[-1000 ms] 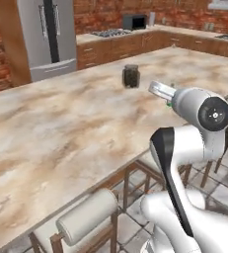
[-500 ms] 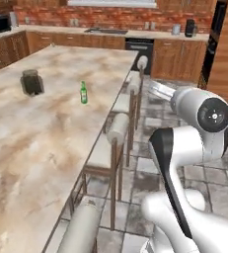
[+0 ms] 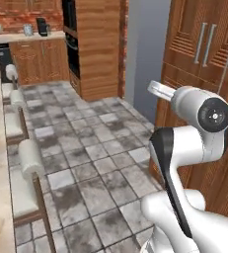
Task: Open the cabinet directly in front. Then move the beer and the cup to the dining counter with the jar on it.
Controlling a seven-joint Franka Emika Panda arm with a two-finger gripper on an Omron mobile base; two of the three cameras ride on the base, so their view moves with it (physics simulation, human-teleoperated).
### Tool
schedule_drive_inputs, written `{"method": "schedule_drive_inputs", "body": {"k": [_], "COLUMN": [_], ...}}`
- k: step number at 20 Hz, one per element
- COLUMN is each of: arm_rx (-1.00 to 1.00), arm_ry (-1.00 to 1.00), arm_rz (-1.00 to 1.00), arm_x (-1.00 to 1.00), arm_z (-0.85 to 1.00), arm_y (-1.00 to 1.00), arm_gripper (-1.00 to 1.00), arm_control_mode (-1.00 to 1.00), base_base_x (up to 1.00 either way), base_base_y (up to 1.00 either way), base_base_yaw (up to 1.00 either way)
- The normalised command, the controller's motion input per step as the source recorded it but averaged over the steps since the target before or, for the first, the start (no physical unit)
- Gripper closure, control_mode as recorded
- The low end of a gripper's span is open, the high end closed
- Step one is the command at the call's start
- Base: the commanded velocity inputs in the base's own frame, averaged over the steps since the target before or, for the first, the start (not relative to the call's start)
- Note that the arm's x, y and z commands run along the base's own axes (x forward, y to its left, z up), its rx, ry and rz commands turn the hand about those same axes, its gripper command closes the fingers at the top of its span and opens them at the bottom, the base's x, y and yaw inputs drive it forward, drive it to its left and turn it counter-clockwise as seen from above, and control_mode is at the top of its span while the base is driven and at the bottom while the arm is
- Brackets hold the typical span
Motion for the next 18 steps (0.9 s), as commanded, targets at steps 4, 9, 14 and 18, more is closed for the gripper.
{"method": "schedule_drive_inputs", "body": {"k": [4, 9, 14, 18], "arm_rx": [0.0, 0.0, 0.0, 0.0], "arm_ry": [0.0, 0.0, 0.0, 0.0], "arm_rz": [0.0, 0.0, 0.0, 0.0], "arm_x": [0.0, 0.0, 0.0, 0.0], "arm_z": [0.0, 0.0, 0.0, 0.0], "arm_y": [0.0, 0.0, 0.0, 0.0], "arm_gripper": [-1.0, -1.0, -1.0, -1.0], "arm_control_mode": [1.0, 1.0, 1.0, 1.0], "base_base_x": [-0.08, -0.39, -0.21, -0.07], "base_base_y": [0.04, 0.24, 0.03, -0.19], "base_base_yaw": [-0.94, -0.8, -0.85, -0.77]}}
